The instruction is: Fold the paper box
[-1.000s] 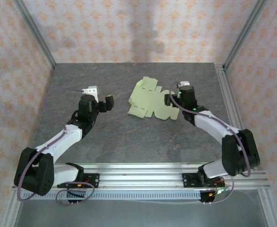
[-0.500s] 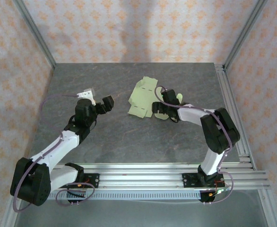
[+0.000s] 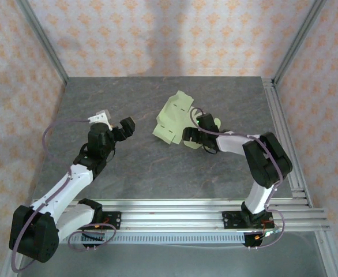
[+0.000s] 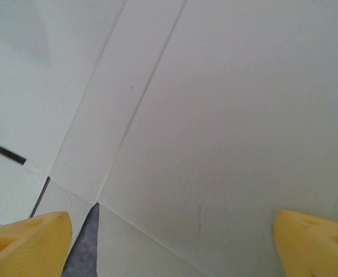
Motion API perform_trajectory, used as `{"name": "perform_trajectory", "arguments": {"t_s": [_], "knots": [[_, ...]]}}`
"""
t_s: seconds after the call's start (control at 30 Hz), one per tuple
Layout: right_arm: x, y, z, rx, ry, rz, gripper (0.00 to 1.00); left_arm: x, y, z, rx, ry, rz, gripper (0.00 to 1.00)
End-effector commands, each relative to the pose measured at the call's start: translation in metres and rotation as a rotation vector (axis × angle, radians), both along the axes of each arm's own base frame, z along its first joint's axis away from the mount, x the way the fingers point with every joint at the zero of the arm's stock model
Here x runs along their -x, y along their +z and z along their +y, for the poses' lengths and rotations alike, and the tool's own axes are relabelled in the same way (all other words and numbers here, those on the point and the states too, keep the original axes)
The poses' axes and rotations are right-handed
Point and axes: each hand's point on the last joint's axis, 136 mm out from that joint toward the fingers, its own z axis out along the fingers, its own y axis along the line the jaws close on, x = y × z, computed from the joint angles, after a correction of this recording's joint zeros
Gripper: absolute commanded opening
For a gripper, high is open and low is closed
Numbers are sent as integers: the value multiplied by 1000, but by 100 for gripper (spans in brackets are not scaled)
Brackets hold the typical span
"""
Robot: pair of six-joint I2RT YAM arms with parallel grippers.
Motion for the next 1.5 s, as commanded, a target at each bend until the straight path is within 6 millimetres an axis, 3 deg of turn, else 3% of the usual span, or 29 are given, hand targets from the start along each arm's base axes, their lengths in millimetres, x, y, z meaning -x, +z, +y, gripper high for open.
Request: {"name": "perform_trajectory", "arguments": {"t_s": [0.0,0.2,0.3,0.47,0.53,0.73,0.93,1.07,1.23,1.37,1.47], "knots": [[24,1,22,-39,18,25,88,0,0,4,20,44,28,100],[37,25,58,-23,57,-55,88,-5,9,-9,87,-1,-10,100],[37,43,61,-4,67,-113,89,-9,14,-22,101,-66,-13,100],[26,76,22,139,8,-323,99,-11,12,-40,78,-127,18,100],[22,81,8,175,0,-357,99,-11,11,-46,70,-136,25,100],[-7,67,-30,81,1,-255,99,-15,5,-55,57,-129,66,100],[-24,31,-58,115,11,-34,64,-13,1,-61,40,-132,90,100],[-28,14,-73,171,17,36,54,-11,-6,-62,24,-129,107,100],[-34,1,-70,99,43,121,42,-12,-13,-64,13,-129,131,100],[-34,1,-72,104,37,127,39,-13,-17,-64,8,-129,144,100],[-33,4,-80,128,-2,109,26,-12,-15,-71,10,-171,122,100]]}}
